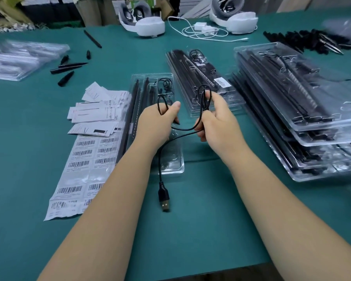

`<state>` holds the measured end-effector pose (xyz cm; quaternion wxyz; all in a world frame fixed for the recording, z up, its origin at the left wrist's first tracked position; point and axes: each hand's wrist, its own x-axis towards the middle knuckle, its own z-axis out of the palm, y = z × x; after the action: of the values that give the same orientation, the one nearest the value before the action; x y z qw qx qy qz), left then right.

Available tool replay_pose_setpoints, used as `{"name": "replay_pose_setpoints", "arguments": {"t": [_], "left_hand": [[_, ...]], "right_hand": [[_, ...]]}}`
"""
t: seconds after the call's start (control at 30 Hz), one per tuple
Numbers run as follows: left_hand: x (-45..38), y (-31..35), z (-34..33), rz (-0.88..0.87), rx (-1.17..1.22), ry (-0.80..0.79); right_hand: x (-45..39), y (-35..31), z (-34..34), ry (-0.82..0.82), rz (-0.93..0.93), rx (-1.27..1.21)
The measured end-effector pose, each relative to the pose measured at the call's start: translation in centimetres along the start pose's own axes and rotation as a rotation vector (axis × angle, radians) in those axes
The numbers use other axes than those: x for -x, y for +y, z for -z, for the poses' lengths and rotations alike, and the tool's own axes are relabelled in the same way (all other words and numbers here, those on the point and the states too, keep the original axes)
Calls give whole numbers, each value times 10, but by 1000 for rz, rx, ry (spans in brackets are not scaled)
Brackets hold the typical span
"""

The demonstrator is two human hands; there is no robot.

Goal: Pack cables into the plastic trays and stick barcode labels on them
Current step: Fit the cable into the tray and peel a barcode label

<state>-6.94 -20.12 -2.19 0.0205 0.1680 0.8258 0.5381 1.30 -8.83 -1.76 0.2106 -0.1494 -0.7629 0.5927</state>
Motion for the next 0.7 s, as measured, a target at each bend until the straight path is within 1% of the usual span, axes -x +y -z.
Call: {"name": "replay_pose_setpoints", "arguments": {"t": [0.13, 0.2, 0.27, 0.37, 0.43, 0.47, 0.53, 0.57, 0.7], "left_hand": [[0, -1, -4, -15, -111, 40], [0, -1, -6, -12, -190, 88], [0, 1, -7, -2, -252, 128], [-5, 1, -6, 31, -248, 119], [-10, 0, -4, 48, -181, 86], [-10, -1, -3, 60, -106, 77], [-8, 0, 0, 79, 64, 44], [-6, 0, 2, 79, 126, 3], [-3, -1, 15, 125, 400, -225]], "right_hand": [[1, -3, 1, -8, 4, 103], [3, -6, 0, -33, -6, 52], [5, -8, 0, -82, -2, -61], [9, -11, 2, -188, 70, -95], [12, -11, 1, -283, 169, -16], [12, -10, 0, -289, 203, 39], [11, -6, -3, -219, 204, 81], [9, -4, -4, -170, 192, 79], [-1, 3, -1, 17, 102, 127]]}}
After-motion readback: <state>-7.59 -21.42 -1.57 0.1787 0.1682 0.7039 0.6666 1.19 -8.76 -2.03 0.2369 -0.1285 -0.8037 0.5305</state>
